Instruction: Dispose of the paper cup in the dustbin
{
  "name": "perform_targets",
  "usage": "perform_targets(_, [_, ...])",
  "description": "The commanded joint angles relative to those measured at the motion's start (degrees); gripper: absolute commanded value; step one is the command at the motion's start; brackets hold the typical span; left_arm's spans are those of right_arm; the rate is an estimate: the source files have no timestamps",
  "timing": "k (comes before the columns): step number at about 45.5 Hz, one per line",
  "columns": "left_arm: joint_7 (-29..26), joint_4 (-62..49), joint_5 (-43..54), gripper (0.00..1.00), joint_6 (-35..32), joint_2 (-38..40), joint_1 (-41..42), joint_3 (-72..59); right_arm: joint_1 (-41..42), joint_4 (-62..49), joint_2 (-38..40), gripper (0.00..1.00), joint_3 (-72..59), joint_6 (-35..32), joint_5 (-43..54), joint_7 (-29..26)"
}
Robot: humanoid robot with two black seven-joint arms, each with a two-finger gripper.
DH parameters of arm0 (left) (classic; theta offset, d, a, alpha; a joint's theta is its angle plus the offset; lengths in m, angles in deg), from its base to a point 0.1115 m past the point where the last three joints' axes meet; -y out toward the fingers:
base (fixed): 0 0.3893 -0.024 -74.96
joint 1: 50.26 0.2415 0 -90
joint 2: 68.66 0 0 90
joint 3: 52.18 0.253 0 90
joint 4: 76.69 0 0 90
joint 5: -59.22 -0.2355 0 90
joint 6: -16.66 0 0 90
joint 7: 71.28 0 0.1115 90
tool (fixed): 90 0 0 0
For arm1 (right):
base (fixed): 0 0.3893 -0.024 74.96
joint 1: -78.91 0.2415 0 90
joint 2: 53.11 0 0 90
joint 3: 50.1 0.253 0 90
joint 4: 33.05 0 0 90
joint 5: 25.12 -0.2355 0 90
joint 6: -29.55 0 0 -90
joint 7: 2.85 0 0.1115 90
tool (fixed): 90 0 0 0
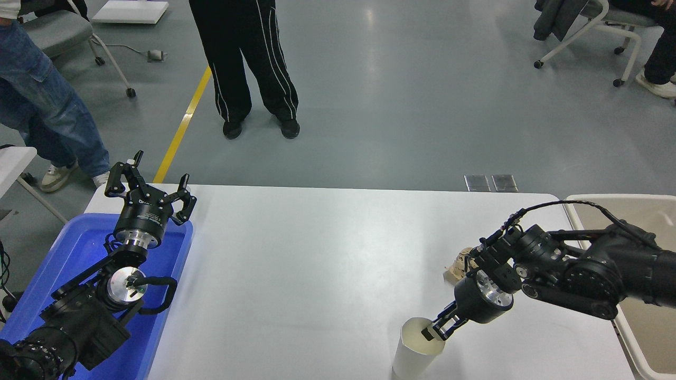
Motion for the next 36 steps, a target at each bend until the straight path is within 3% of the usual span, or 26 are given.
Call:
perform_targets(1, [0.02,0.00,-0.01,1.00,0.00,0.00,0.00,0.00,0.16,-0.13,0.44,0.00,0.20,0.10,0.32,0.81])
perform_targets(12, [0.02,0.00,-0.01,1.00,0.00,0.00,-0.09,0.00,1.12,0.65,2.90,0.00,2.13,0.10,-0.38,1.51])
perform_targets(19, [0.02,0.00,-0.01,1.00,0.00,0.00,0.00,0.00,6.39,3.72,7.55,0.00,6.26,-0.16,-3.72,4.06])
perform_targets(36, [0.02,0.00,-0.01,1.00,0.00,0.00,0.00,0.00,20.98,11.11,17.49,0.00,7.49,-2.27,-18.31,4.15])
